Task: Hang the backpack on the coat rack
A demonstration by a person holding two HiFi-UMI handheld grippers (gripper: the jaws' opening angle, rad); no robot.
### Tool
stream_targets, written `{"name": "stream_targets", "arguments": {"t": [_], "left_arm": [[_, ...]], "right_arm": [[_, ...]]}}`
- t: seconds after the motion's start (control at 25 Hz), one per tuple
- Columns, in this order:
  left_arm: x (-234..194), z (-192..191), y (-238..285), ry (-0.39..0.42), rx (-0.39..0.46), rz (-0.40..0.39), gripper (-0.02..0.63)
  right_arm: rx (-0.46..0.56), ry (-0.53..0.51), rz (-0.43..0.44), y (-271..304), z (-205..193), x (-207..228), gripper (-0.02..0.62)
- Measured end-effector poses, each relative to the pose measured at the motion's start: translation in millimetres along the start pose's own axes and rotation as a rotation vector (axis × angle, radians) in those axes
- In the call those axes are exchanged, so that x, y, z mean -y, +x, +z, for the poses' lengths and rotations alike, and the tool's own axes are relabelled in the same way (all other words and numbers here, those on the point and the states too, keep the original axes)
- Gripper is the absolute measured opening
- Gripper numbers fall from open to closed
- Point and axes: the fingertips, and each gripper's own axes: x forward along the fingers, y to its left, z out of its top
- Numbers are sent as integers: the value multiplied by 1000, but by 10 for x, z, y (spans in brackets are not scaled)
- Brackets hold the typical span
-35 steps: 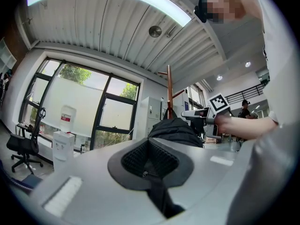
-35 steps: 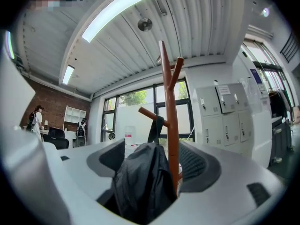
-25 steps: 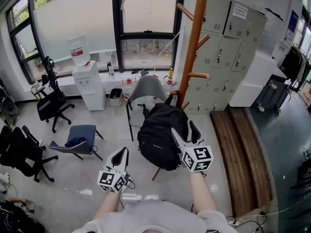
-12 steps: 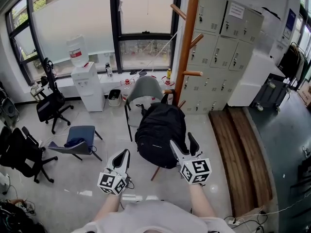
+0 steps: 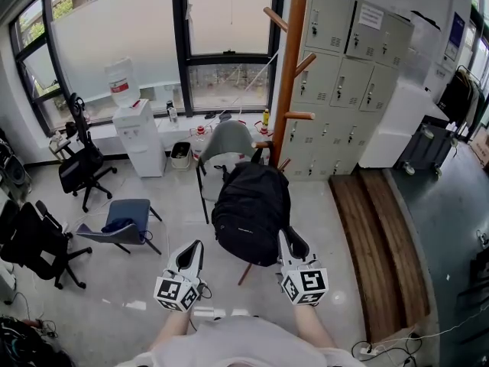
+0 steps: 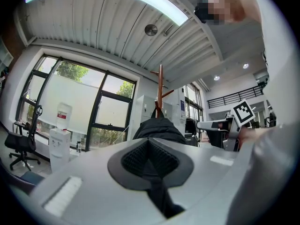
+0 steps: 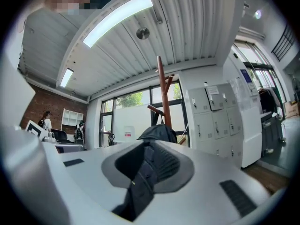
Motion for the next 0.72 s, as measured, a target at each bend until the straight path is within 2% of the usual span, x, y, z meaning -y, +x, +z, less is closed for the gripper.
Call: {"name": "stream_targets", "arguments": {"t": [0.04, 0.16, 0.32, 0.52, 0.72], "left_arm": [[5, -5, -3, 0, 0, 2, 9], [21, -22, -8, -1, -2, 3, 9], [43, -48, -3, 1, -7, 2, 9], [41, -92, 12, 0, -20, 5, 9], [47, -110, 15, -1, -28, 1, 9]], "right_arm": [[-1, -3, -1, -16, -13, 2, 34], [-24, -13, 9, -26, -82, -23, 9], [-38, 2, 31, -36, -152, -72, 8], [-48, -42, 47, -30, -199, -143, 8], [-58, -41, 67, -12, -237, -198, 6]]}}
